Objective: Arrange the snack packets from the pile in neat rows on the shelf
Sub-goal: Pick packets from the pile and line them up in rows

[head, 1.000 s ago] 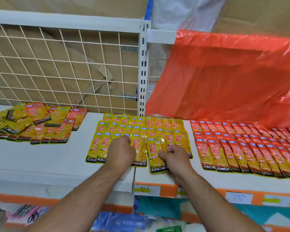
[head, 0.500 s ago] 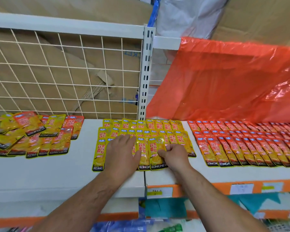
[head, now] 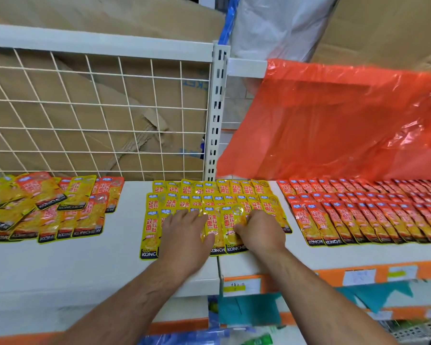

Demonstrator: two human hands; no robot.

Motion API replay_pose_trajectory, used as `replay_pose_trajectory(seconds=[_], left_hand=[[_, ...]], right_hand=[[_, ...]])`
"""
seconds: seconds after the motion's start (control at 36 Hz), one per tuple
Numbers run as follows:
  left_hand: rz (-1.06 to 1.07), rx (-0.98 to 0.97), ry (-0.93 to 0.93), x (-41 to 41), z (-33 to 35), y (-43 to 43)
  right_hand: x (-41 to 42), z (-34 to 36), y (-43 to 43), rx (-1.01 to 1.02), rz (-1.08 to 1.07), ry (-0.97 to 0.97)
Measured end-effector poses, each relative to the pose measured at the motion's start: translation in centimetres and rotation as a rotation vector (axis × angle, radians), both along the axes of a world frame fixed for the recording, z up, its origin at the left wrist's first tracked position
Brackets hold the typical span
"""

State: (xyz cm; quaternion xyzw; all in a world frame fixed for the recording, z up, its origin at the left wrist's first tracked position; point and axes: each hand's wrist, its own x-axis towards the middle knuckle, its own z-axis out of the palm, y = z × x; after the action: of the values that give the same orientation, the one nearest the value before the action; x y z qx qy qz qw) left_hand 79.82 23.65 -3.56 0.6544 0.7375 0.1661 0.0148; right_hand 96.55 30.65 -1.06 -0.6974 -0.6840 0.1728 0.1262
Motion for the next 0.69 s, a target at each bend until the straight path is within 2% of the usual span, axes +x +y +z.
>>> replay_pose_trajectory(seconds=[0.14,0.42,0.56,0.69], left_hand=[[-0.016,-0.121,0.081,0.7,0.6,-0.2],[0.015,-0.169,0.115,1.6,0.6,-0.3],[0.056,-0.125,0.091,2.1,1.0,-0.6],[0.135,-0.042,0.070,1.9,1.3,-1.7]], right_hand=[[0.1,0.1,0.1,-0.012,0.035,-0.004],[0.3,0.2,-0.1,0.052,0.182,-0.142],[0.7,0.6,-0.4,0.105,0.240,-0.145],[0.8,1.3,-0.5,0.139,0.386,-0.162]])
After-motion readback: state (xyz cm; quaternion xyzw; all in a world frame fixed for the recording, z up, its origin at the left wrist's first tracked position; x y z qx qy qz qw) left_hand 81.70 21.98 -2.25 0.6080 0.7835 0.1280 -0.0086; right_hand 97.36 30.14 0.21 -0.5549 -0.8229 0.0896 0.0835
